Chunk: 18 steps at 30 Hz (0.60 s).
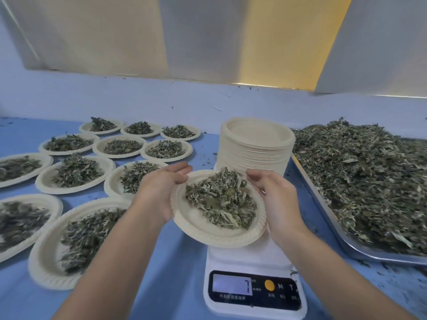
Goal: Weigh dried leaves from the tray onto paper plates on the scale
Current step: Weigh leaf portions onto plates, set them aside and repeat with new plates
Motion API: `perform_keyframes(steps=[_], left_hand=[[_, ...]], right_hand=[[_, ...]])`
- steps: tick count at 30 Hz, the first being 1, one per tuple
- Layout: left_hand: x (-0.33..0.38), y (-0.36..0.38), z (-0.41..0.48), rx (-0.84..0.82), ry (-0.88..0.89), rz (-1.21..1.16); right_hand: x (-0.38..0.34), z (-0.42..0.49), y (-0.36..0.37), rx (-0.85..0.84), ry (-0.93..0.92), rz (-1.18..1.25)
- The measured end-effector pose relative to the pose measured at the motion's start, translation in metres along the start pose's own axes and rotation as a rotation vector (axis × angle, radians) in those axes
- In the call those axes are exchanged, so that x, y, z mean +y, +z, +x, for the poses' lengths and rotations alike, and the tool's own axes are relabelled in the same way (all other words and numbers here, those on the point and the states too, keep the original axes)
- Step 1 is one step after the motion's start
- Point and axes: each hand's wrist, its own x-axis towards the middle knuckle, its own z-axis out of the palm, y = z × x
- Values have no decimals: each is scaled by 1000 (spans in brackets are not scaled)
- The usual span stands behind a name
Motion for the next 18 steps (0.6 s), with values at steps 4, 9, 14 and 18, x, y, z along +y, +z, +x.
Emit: perform_keyframes(steps=[4, 9, 14, 18], left_hand=[[25, -31, 2, 28, 12, -94], [62, -81, 17, 198, 113, -144], [96, -137, 48, 386, 207, -125], [111, -178, 69, 491, 178, -181]], right_hand=[[-9, 4, 39, -64, -23, -9], [-7, 8, 101, -268, 133, -128], [0, 9, 173, -437, 422, 17], [9, 15, 232, -458, 490, 108]])
